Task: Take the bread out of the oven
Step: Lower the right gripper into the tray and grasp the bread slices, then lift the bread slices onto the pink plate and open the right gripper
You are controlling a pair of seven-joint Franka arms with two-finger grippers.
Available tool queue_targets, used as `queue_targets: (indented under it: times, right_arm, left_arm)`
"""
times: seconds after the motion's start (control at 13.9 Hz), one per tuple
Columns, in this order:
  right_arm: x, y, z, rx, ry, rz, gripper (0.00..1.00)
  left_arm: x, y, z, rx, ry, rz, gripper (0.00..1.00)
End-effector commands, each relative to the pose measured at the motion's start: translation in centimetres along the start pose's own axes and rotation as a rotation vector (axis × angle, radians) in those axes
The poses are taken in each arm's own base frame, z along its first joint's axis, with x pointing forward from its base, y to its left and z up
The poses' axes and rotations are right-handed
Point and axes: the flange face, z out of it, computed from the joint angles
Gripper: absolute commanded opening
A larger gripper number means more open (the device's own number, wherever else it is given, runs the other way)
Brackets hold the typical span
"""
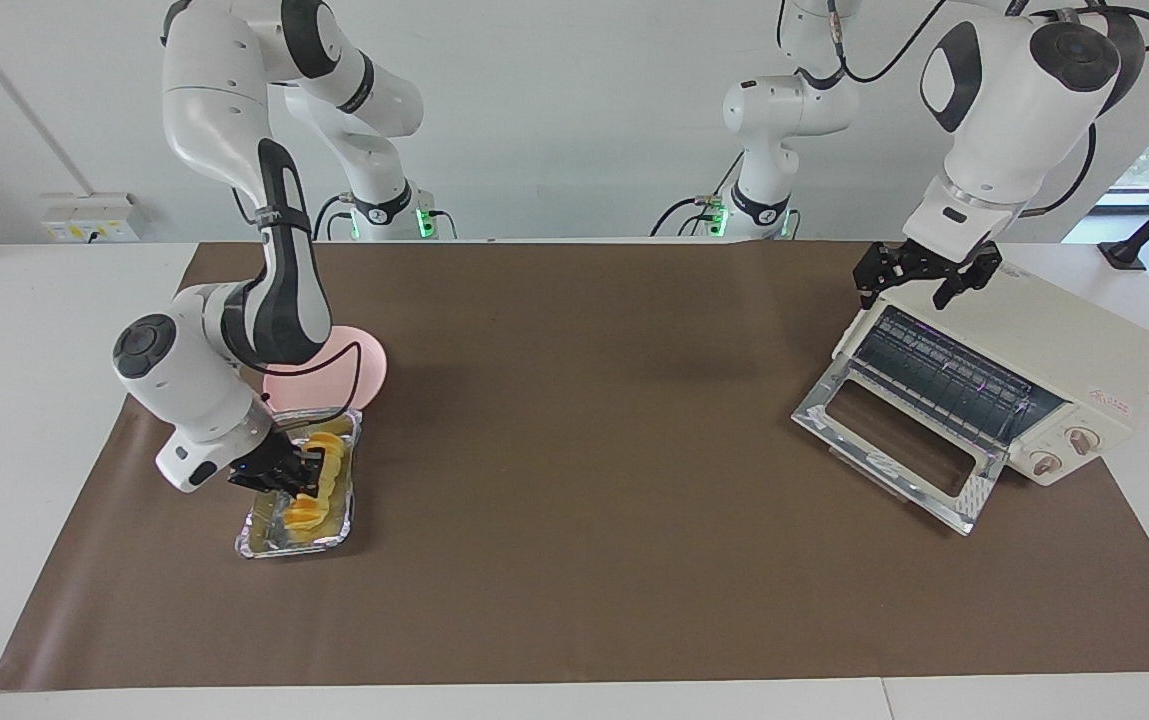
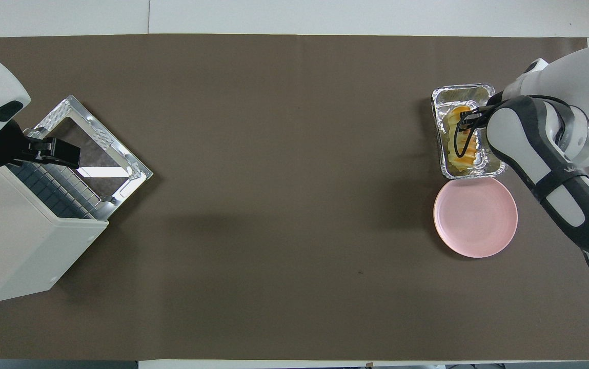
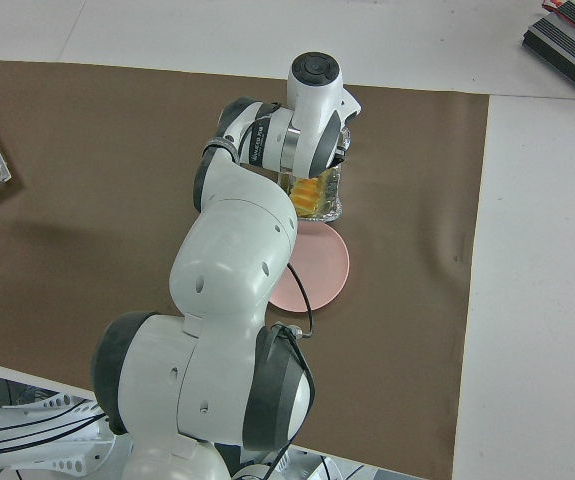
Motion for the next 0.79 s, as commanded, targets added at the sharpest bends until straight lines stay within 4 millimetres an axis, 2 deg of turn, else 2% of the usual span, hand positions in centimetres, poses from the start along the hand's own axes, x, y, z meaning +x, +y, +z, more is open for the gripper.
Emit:
queue_targets:
  times: [0.0, 0.14, 0.36, 0.58, 0.72]
  right_arm:
    - [0.5, -0.6, -3.9, -0.001, -0.015, -0.001, 0.18]
    - [0.3, -1.1, -6.1, -0.003, -0.02, -0.008, 0.18]
    - [-1.5, -1.9, -9.7, -0.003, -0.058, -0.01, 0.18]
    - [-5.0, -3.5, -12.6, -0.005, -0.155, 0.029, 0.19]
    - [-8.0, -4.3, -13.1, 0.012, -0.26, 0.043, 0.2]
  left_arm:
    - [-0.7, -0.3, -0.5, -0.015, 0.007, 0.0, 1.0]
    - [-0.7, -0.3, -0.5, -0.015, 0.007, 0.0, 1.0]
    - [-0.7, -0.3, -0.4, -0.015, 0.005, 0.0, 1.0]
    - [-0.7, -0.3, -0.5, -0.015, 0.007, 0.0, 1.0]
    - [-0.7, -0.3, -0.5, -0.015, 0.007, 0.0, 1.0]
